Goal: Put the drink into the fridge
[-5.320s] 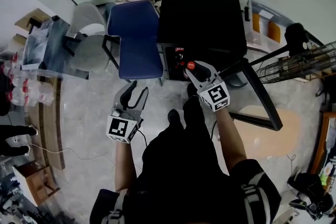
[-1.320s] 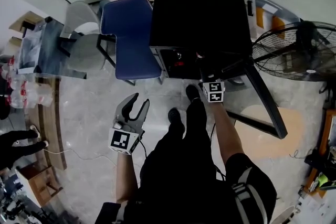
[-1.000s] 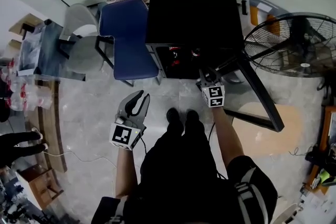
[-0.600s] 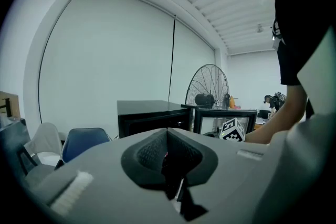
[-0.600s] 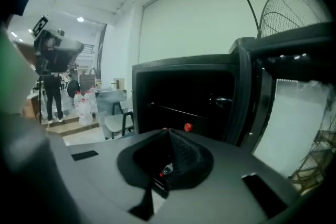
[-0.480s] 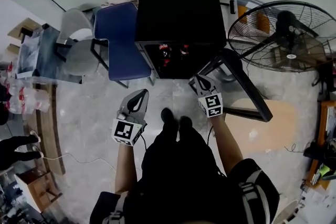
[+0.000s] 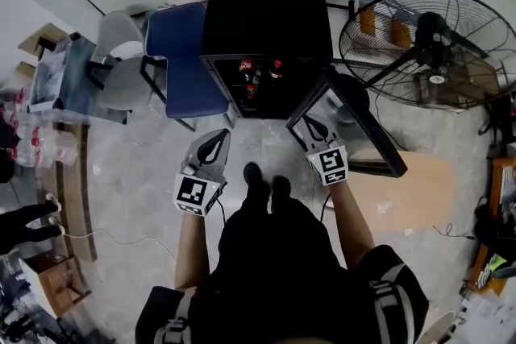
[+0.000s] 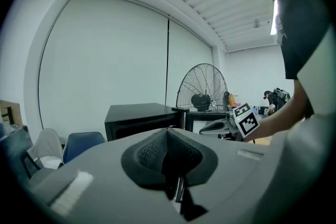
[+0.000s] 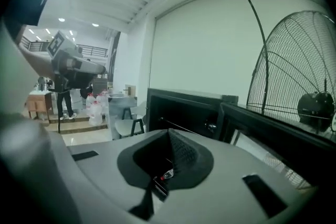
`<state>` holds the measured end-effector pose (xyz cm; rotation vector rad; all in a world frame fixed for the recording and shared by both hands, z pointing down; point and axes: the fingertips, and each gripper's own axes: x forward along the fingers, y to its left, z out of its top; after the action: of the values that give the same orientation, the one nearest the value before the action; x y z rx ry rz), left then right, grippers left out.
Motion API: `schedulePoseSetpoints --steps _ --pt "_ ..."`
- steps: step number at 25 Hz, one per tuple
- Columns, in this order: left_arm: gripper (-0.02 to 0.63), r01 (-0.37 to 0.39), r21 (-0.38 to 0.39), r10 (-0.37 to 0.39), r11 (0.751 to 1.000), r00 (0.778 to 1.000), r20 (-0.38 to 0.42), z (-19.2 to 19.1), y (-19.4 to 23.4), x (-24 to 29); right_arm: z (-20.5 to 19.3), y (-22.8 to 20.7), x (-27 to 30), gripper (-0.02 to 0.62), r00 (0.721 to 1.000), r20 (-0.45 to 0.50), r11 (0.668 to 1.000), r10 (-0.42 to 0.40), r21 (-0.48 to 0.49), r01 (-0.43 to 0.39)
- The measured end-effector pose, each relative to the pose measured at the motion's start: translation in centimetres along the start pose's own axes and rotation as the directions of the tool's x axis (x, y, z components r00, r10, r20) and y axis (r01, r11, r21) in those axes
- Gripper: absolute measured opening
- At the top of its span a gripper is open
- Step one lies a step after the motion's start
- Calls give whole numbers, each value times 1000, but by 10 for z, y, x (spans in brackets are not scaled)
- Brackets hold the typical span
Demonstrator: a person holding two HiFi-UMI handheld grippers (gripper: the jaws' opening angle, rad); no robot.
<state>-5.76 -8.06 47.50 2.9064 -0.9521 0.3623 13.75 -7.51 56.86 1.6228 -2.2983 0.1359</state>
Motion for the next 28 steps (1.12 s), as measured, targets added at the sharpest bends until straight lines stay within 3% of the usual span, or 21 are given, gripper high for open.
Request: schedulePoseSetpoints --steps 16,28 --pt "0 -23 3 23 1000 1000 5 -7 -59 1 -23 -4 -48 2 999 -13 998 53 -20 -53" --pt "0 -42 16 42 999 999 3 -2 -69 -9 -25 3 -56 2 997 -12 997 73 -31 -73"
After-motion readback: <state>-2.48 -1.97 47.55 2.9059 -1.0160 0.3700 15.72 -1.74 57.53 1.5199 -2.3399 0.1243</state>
